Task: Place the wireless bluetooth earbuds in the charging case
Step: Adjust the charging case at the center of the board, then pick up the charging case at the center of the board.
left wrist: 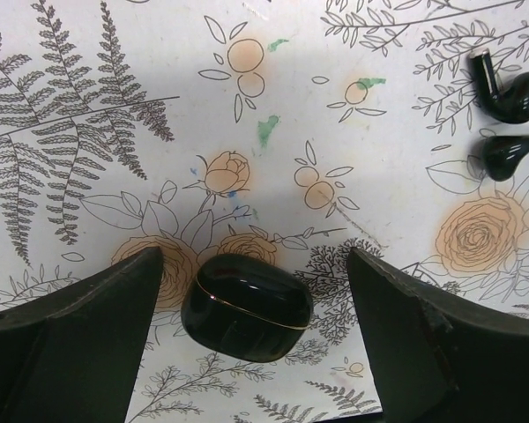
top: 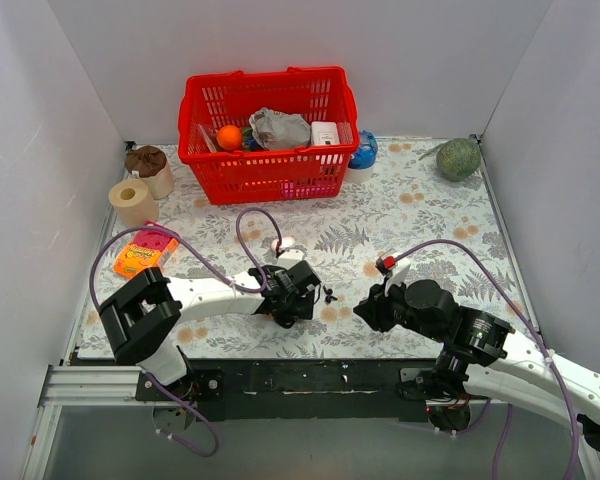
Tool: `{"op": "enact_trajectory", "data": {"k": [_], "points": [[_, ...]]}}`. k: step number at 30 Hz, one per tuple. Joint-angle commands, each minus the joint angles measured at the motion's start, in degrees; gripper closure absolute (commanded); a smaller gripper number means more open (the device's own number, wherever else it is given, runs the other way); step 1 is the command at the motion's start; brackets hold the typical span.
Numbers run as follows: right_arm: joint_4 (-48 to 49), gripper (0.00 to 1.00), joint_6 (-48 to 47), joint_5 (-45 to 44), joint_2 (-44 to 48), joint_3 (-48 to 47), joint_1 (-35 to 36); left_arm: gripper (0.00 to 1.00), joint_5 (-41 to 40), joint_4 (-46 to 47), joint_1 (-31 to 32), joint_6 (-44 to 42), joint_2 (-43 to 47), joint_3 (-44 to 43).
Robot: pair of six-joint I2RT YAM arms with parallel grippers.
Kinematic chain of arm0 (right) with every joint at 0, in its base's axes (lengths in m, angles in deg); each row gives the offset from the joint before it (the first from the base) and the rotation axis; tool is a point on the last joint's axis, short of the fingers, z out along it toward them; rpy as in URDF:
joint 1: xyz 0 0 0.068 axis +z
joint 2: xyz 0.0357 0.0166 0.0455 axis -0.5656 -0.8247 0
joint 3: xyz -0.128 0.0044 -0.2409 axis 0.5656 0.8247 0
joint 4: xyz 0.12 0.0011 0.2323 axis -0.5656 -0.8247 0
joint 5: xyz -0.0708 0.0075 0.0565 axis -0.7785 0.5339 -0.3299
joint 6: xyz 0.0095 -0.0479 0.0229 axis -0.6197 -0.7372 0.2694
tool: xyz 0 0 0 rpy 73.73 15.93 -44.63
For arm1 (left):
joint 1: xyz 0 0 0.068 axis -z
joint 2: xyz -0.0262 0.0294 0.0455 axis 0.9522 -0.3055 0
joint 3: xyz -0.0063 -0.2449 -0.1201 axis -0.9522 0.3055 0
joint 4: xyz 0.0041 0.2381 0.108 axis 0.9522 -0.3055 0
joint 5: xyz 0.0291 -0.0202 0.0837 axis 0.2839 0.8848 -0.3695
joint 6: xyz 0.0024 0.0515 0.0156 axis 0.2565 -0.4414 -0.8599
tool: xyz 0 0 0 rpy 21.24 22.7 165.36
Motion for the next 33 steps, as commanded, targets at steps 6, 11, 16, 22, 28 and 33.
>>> {"op": "enact_trajectory", "data": {"k": [6,11,16,22,28,33], "points": [[-0.5,0.69,-0.2,-1.3,0.9,-1.5,0.1,0.19,3.0,-4.2,-0.1,-9.0,0.9,-0.3],[-1.6,0.68,0.0,-1.3,1.1,-2.4,0.1,0.2,5.7,-8.3,0.1,-13.4,-0.7,-2.9],[-1.4,0.68,0.5,-1.1,1.1,-1.8,0.1,0.26,6.5,-8.3,0.0,-15.3,-1.1,-1.9],[-1.7,0.68,0.7,-1.1,1.0,-2.1,0.1,0.37,8.3,-5.3,0.1,-16.6,-1.7,0.6],[-2.5,0.68,0.7,-1.4,1.2,-2.4,0.1,0.47,9.3,-3.3,0.0,-17.0,-2.6,1.4],[-3.0,0.68,1.0,-1.6,1.4,-2.7,0.1,0.82,9.2,-2.0,0.1,-16.3,-2.1,1.9]]}}
